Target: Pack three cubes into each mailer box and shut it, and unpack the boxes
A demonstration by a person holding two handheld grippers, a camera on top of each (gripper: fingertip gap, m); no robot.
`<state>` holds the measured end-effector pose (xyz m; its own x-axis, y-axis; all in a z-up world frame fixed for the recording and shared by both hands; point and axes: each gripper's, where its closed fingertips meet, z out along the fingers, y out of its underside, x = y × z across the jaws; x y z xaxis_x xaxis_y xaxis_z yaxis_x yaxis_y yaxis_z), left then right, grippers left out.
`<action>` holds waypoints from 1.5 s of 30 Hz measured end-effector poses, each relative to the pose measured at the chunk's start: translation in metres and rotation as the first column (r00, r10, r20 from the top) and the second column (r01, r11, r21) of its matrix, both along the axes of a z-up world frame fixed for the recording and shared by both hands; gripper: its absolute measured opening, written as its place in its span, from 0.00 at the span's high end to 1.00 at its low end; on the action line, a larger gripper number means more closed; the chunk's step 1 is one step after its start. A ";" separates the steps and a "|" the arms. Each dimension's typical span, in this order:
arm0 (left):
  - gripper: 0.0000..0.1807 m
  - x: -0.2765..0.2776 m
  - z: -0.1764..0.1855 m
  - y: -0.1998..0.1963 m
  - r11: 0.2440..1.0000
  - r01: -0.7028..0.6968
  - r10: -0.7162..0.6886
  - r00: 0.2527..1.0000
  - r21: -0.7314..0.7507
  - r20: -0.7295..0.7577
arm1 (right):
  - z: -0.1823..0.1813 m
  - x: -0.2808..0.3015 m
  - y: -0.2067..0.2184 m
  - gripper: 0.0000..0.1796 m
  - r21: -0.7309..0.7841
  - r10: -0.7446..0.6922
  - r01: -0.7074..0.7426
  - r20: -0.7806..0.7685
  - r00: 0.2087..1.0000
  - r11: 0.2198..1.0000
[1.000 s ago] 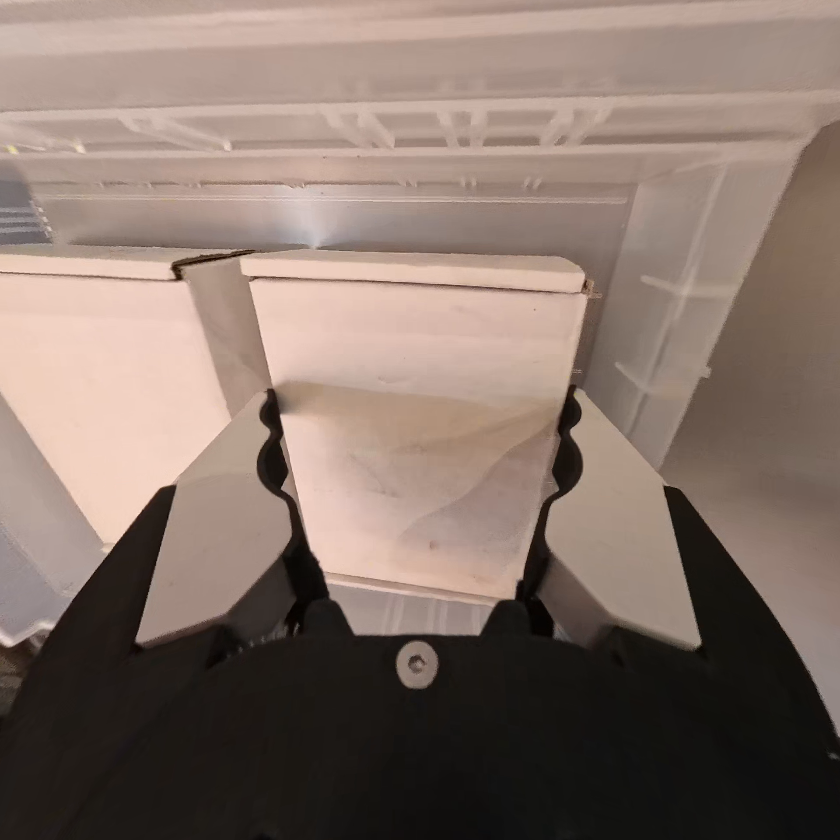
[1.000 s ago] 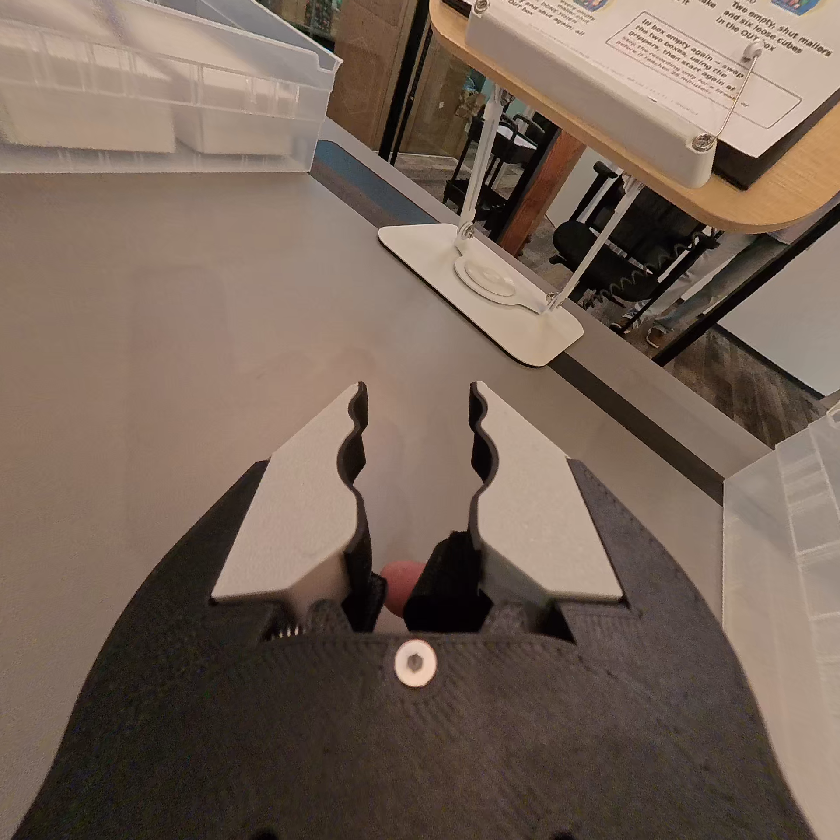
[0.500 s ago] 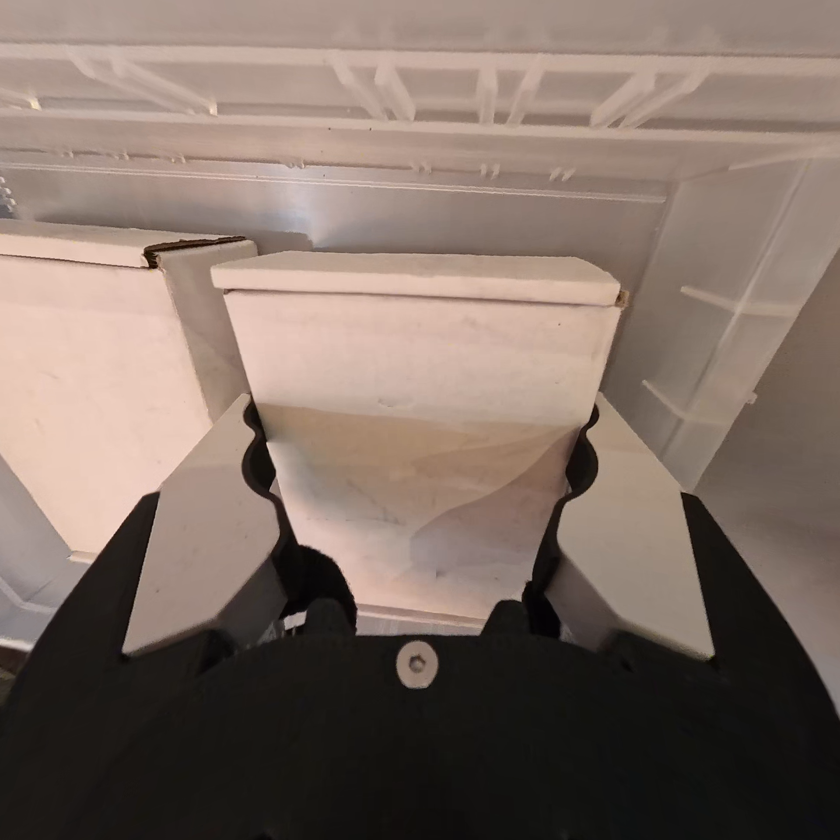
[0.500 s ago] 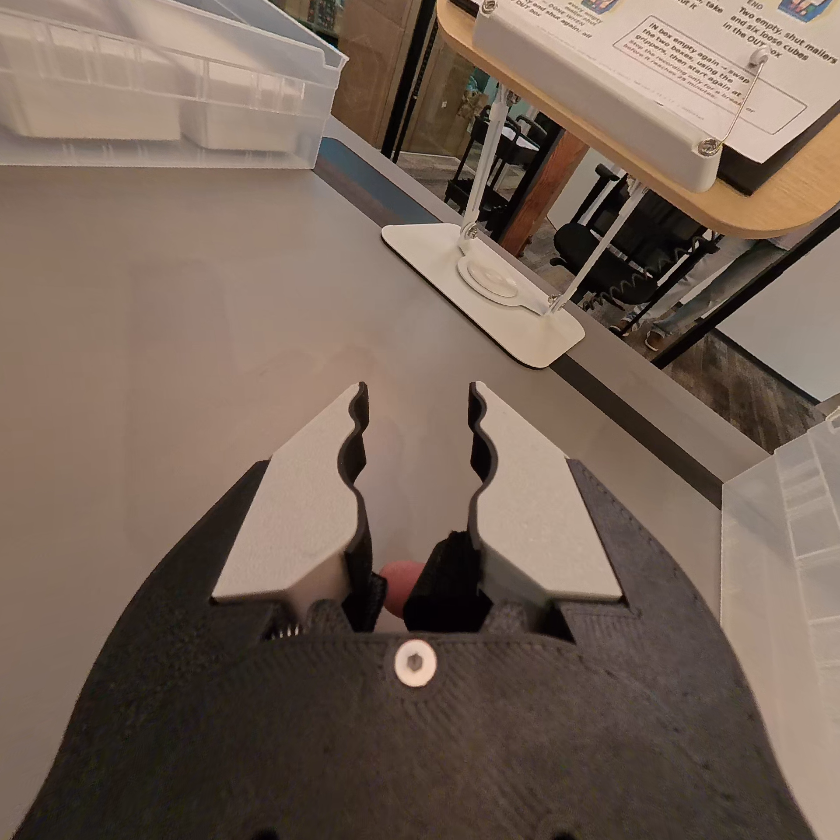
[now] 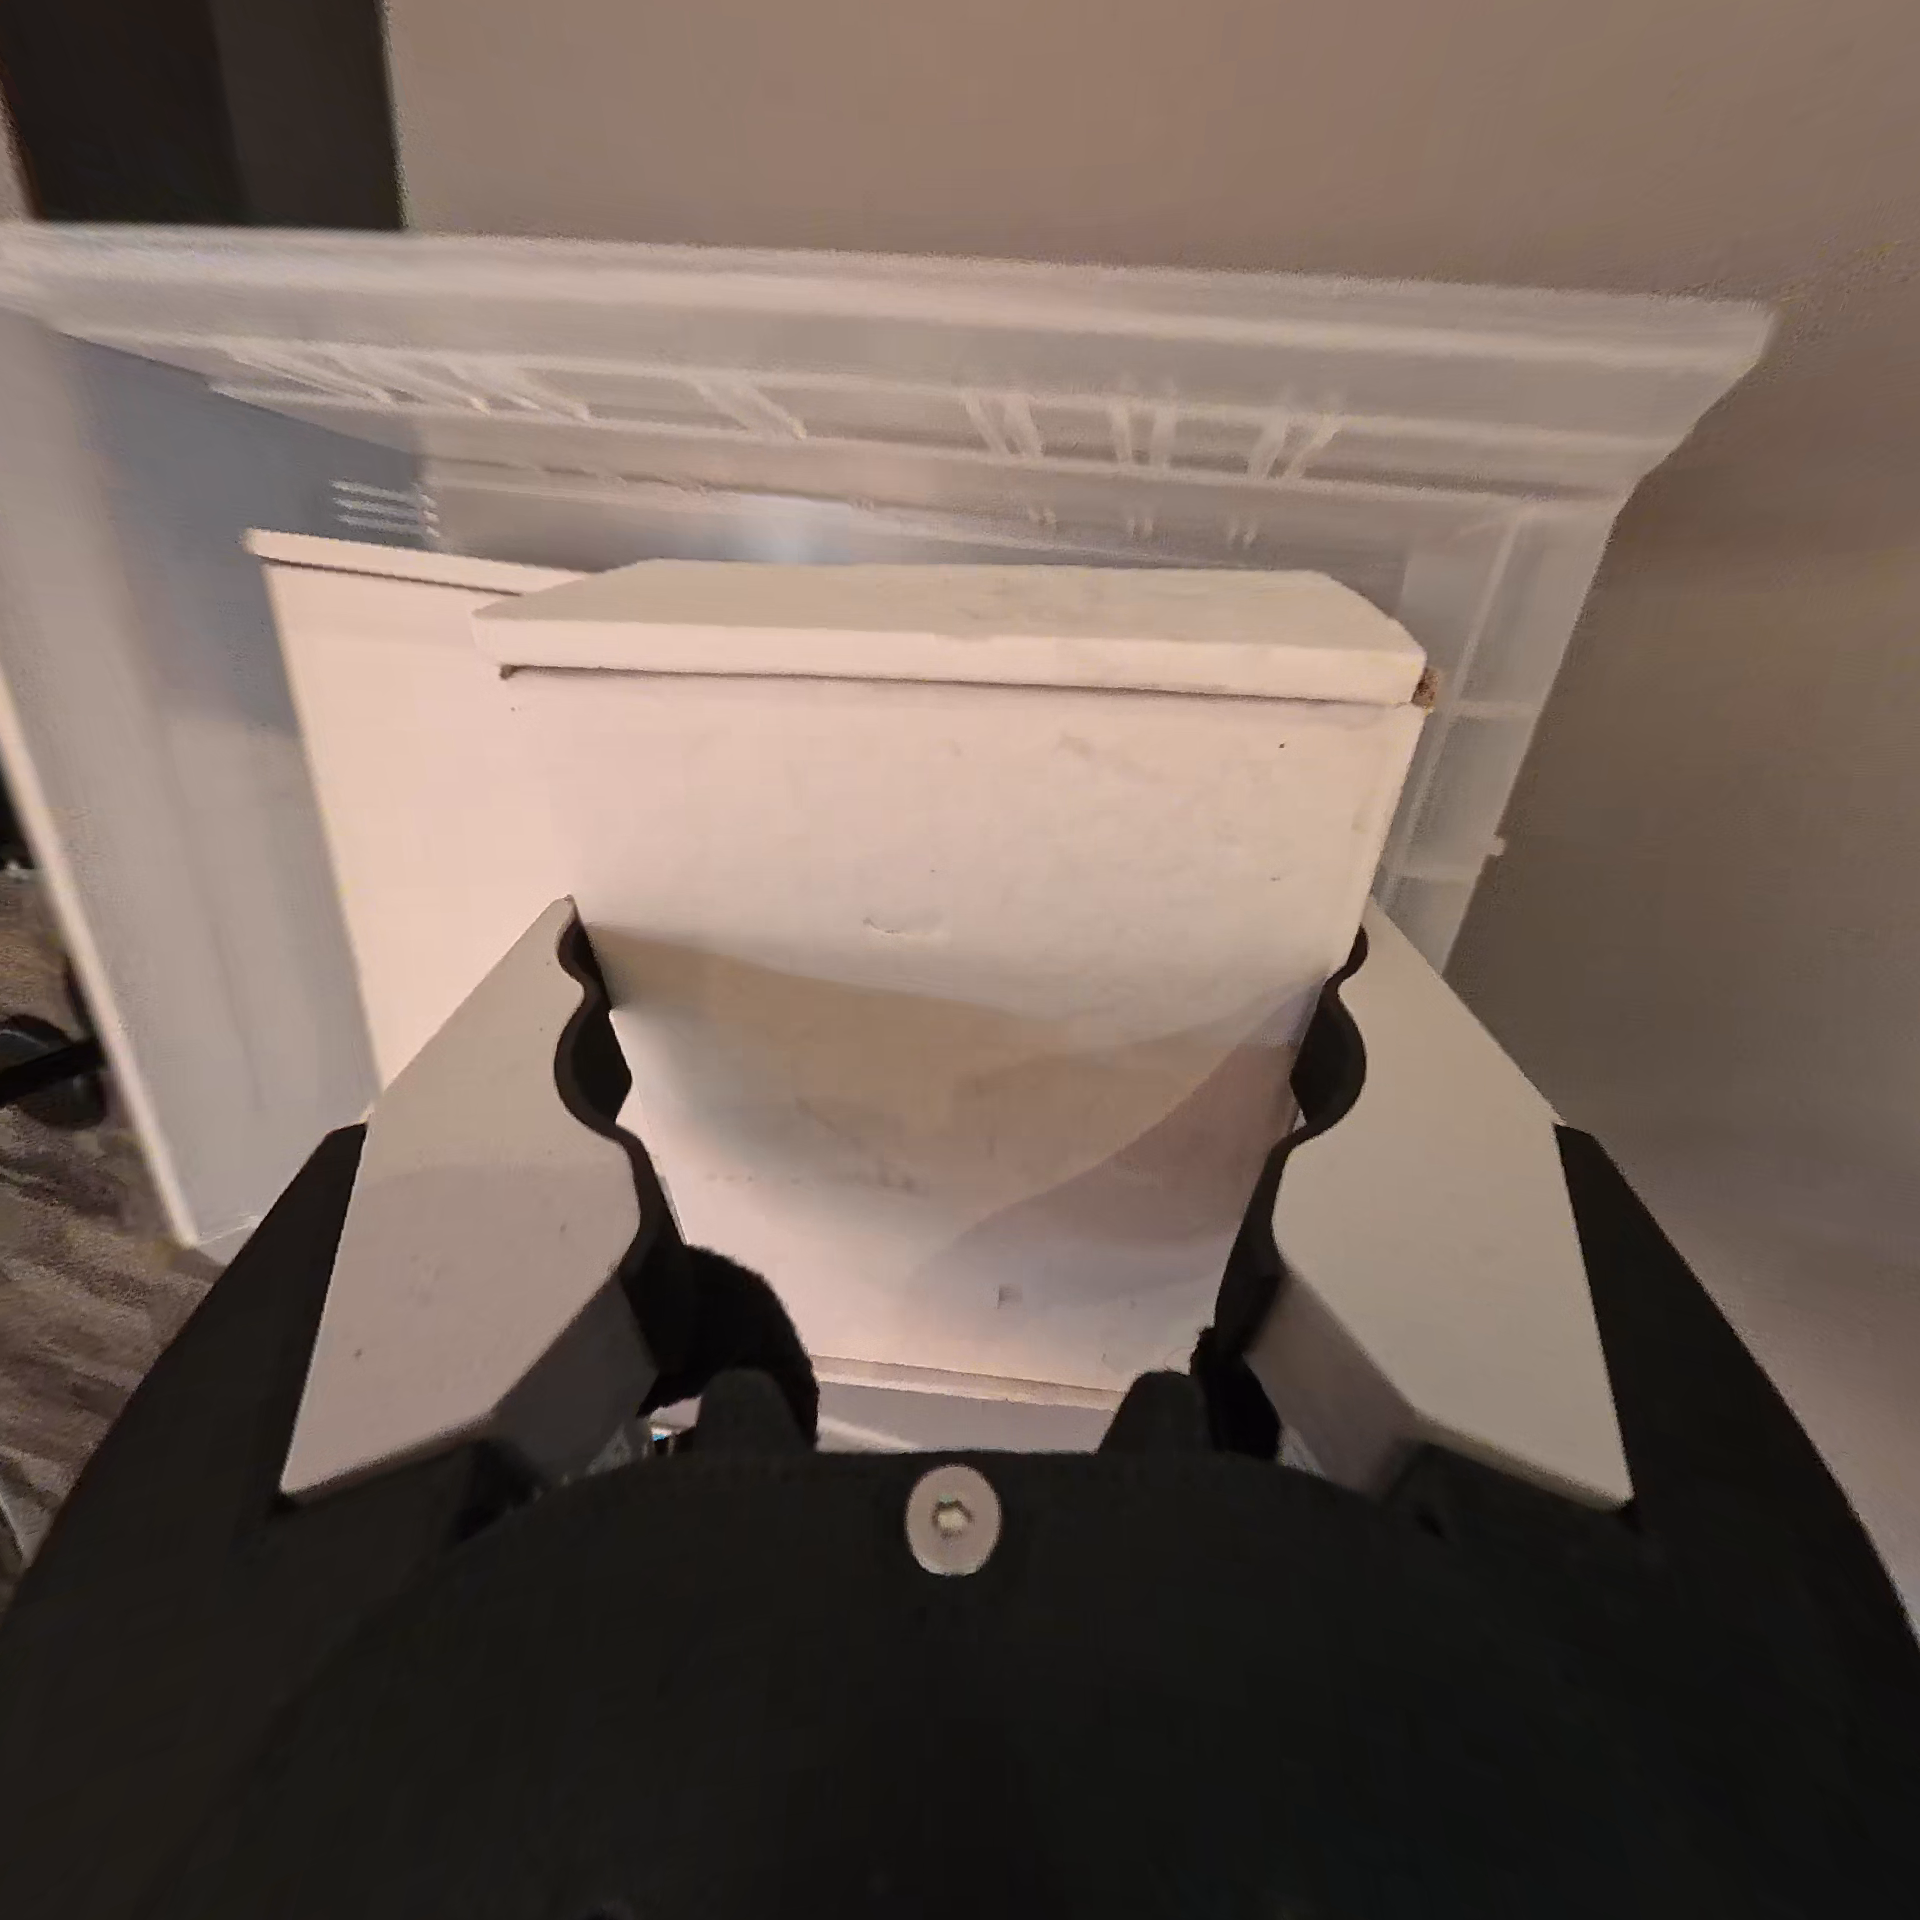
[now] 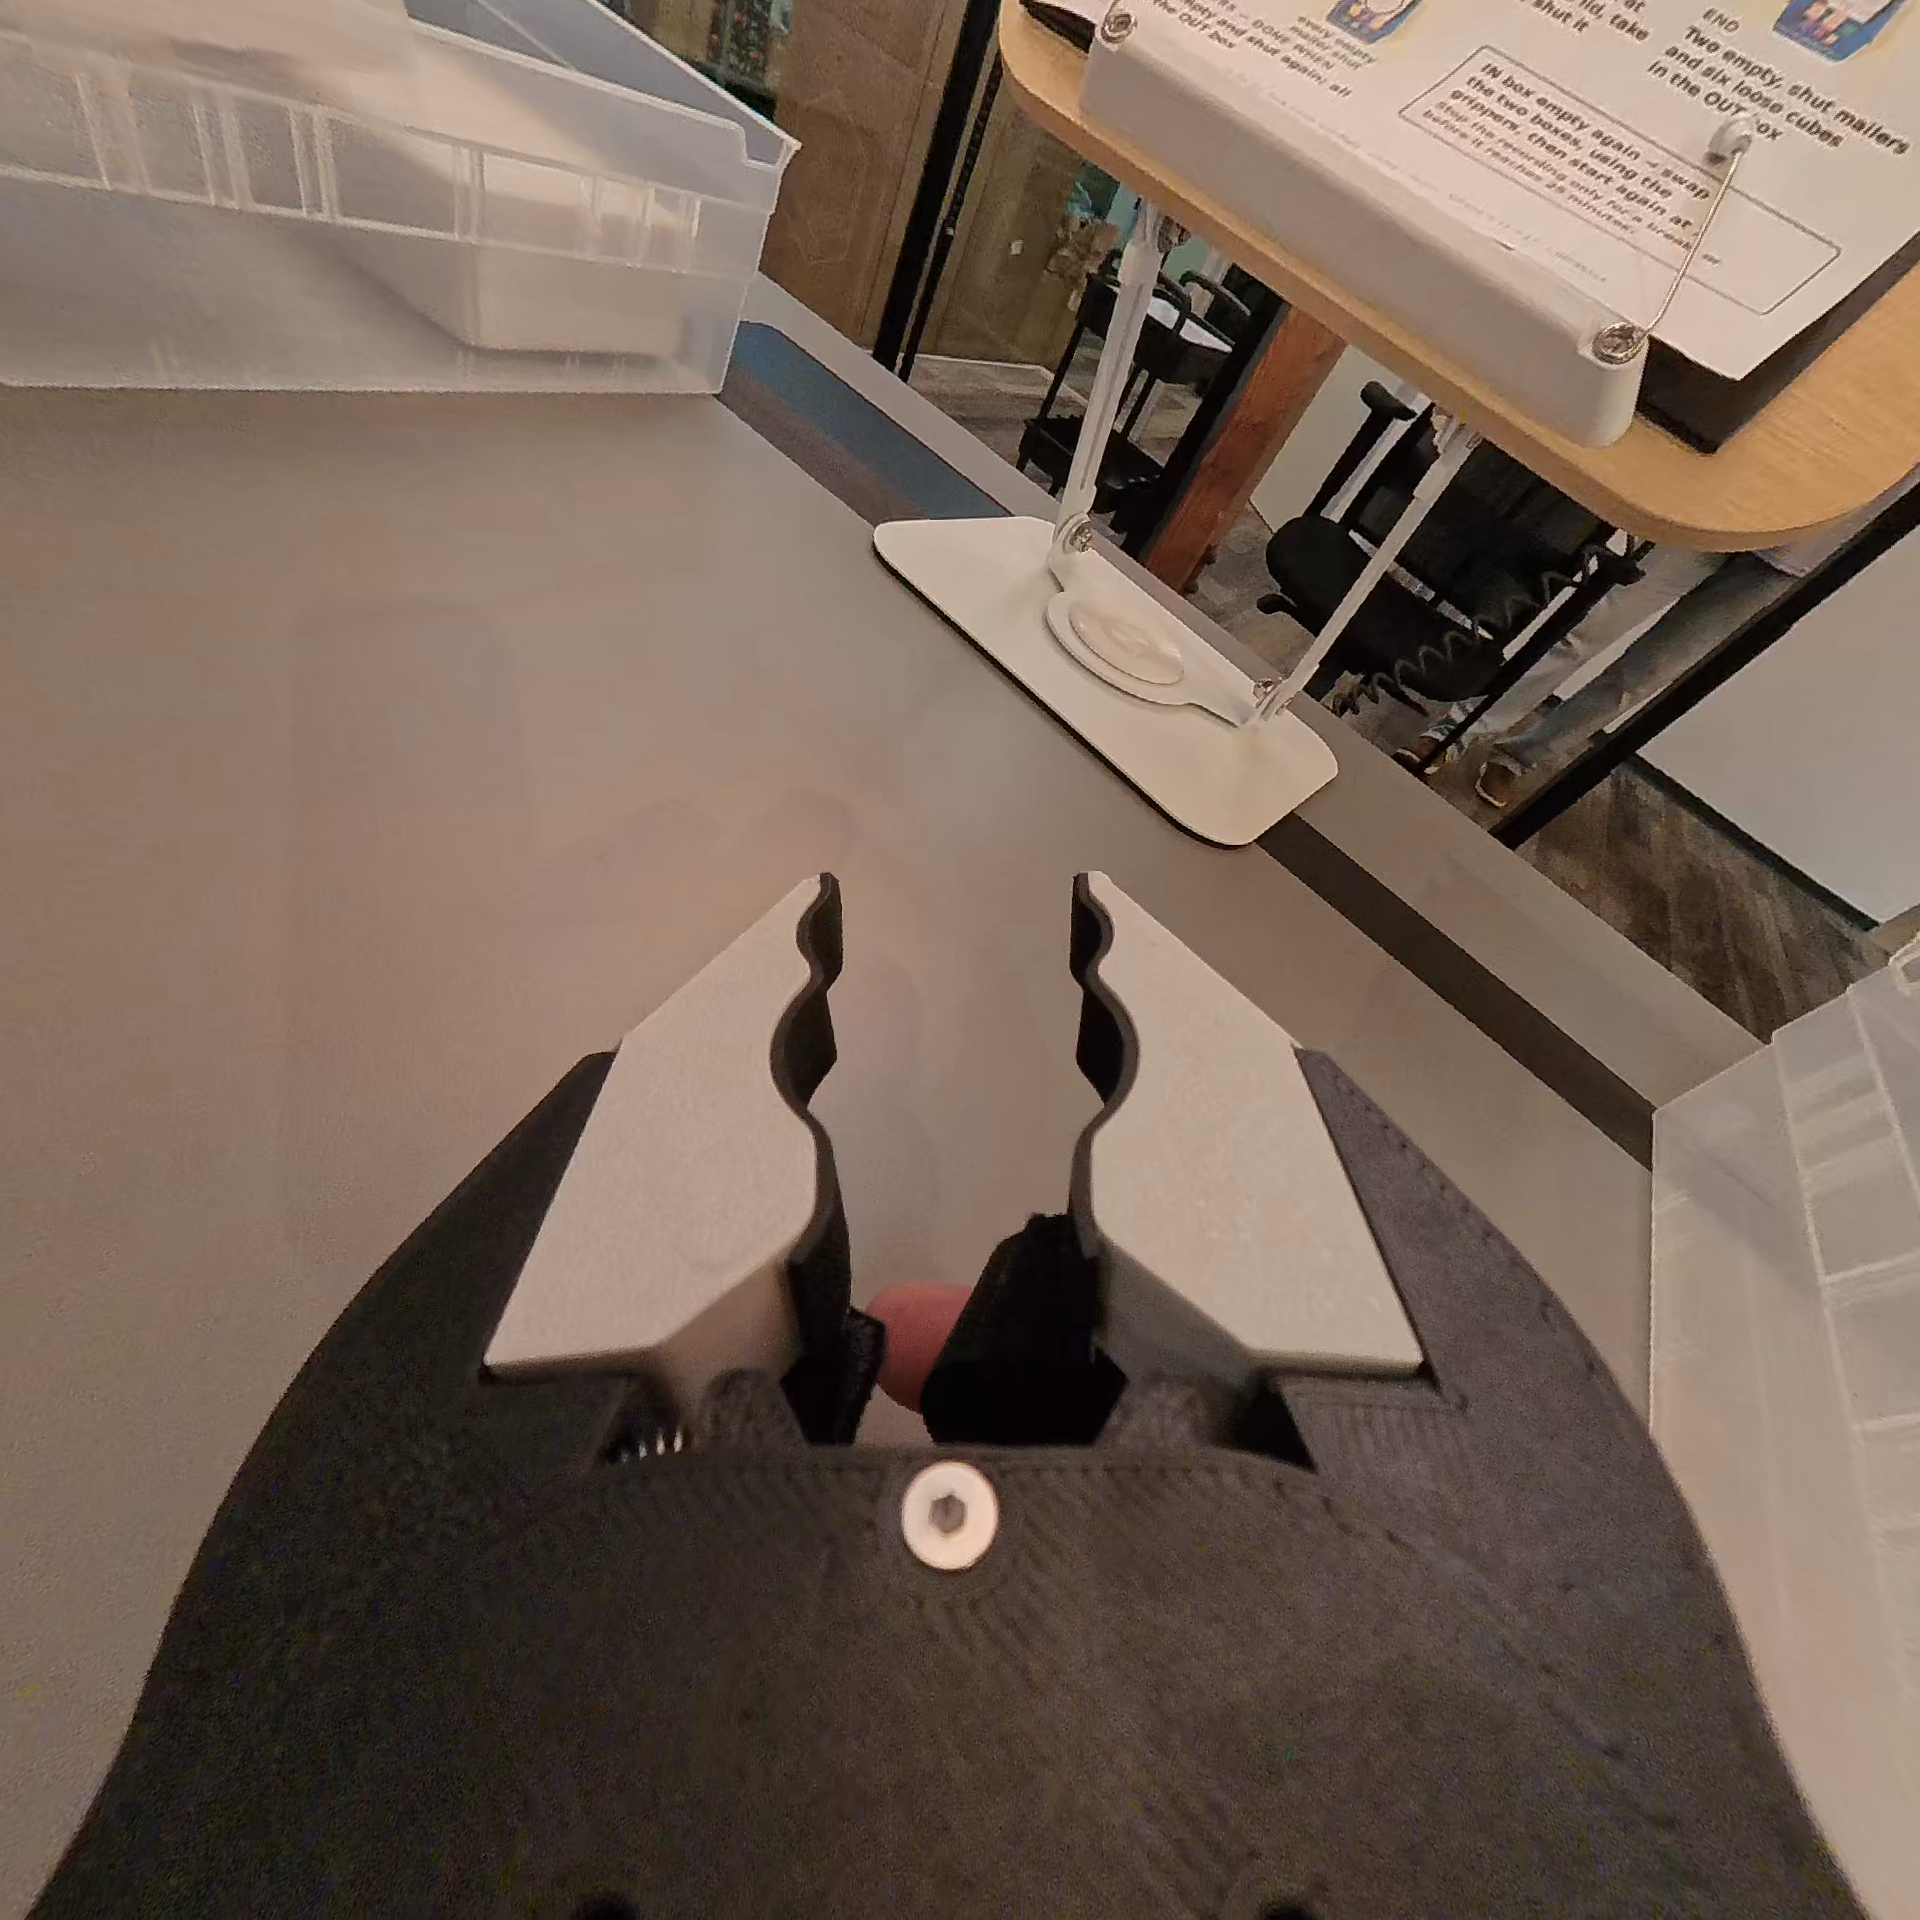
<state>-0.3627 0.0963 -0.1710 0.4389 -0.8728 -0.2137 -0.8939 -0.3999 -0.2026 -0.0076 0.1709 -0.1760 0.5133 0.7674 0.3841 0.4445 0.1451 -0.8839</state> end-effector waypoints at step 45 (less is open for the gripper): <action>0.28 0.341 -0.054 0.060 0.872 0.319 -0.283 0.947 -0.371 0.150 | -0.015 0.004 -0.036 0.55 0.507 0.014 -0.307 0.501 0.865 0.805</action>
<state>-0.0217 0.1564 -0.2247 0.1425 -0.9706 0.1937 -0.9692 -0.1765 -0.1715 -0.0036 0.1348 -0.1906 0.0564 0.3974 0.9159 0.6909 0.6468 -0.3231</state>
